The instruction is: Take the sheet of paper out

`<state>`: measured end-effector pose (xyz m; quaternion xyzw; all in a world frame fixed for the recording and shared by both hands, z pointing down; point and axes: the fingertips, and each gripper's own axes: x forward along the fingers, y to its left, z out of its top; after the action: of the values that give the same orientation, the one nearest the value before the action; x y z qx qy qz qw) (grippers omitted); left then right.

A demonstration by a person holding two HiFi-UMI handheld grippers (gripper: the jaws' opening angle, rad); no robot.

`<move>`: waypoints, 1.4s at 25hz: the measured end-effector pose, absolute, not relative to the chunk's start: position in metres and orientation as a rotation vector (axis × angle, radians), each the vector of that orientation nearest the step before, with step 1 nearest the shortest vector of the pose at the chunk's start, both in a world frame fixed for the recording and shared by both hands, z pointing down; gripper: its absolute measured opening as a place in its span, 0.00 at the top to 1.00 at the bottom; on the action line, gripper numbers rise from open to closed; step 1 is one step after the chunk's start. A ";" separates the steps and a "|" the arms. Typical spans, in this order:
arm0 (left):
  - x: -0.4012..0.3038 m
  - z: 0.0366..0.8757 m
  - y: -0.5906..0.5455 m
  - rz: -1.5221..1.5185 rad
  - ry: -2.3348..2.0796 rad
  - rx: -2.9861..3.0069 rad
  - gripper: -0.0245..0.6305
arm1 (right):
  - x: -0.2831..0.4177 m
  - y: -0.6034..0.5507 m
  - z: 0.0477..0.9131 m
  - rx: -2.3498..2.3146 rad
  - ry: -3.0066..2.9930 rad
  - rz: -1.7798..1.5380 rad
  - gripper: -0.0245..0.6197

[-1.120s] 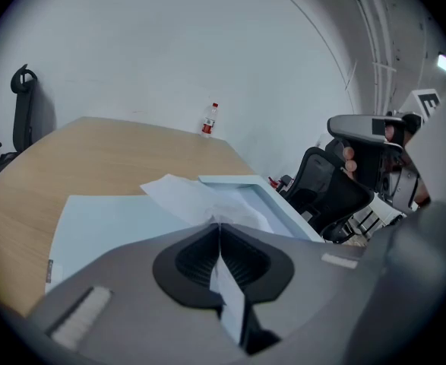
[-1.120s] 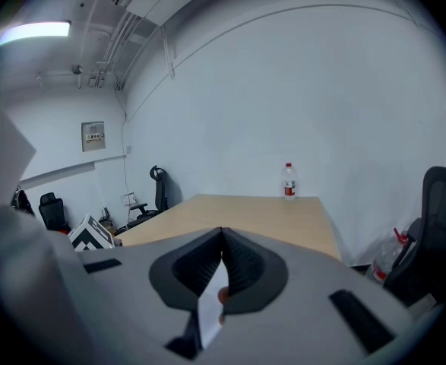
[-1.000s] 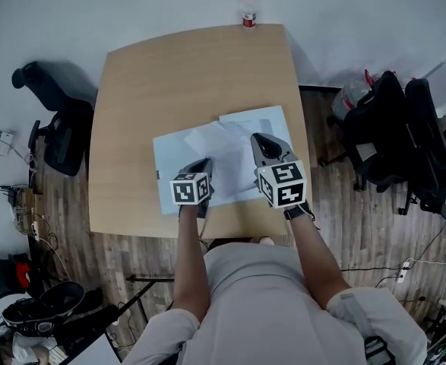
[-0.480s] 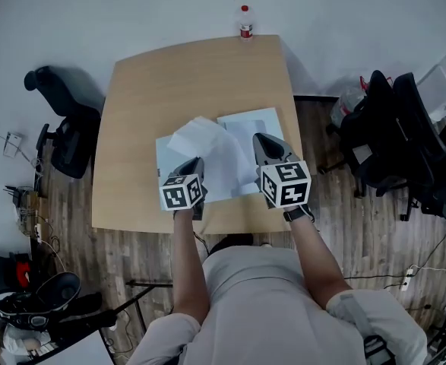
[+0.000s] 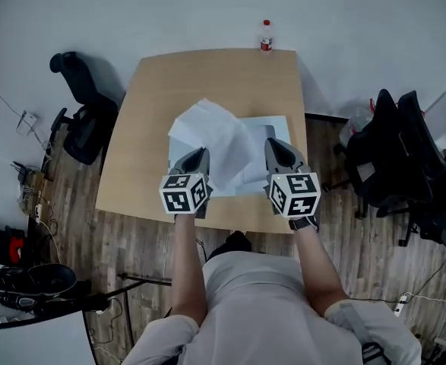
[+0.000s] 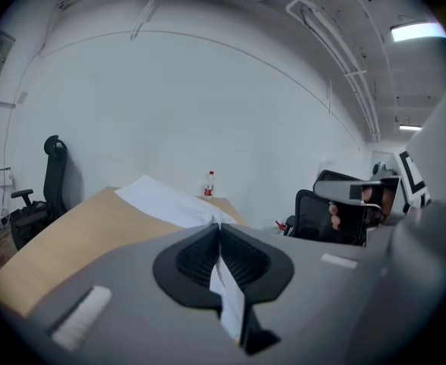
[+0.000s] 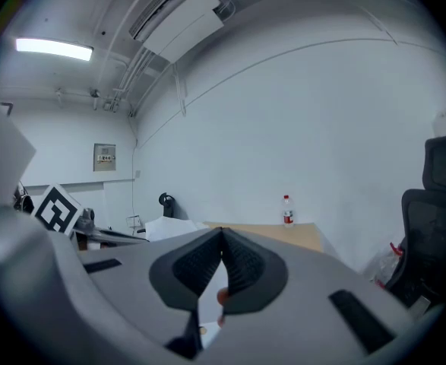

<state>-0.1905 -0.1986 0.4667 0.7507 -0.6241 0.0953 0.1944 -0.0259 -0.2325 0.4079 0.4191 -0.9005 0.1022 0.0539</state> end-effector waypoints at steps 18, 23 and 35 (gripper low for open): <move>-0.139 0.366 -0.127 0.109 -1.975 2.266 0.94 | 0.003 -0.163 0.353 1.294 -2.837 0.122 0.94; -0.131 0.345 -0.110 0.066 -2.062 2.282 0.94 | 0.015 -0.148 0.333 1.308 -2.853 0.058 0.95; -0.117 0.332 -0.087 0.047 -2.110 2.297 0.94 | 0.028 -0.122 0.322 1.301 -2.878 0.009 0.95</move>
<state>-0.1173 -0.0875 0.3317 0.7364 -0.6763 0.0150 0.0109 0.0280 -0.1216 0.3224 0.4119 -0.9112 0.0027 -0.0084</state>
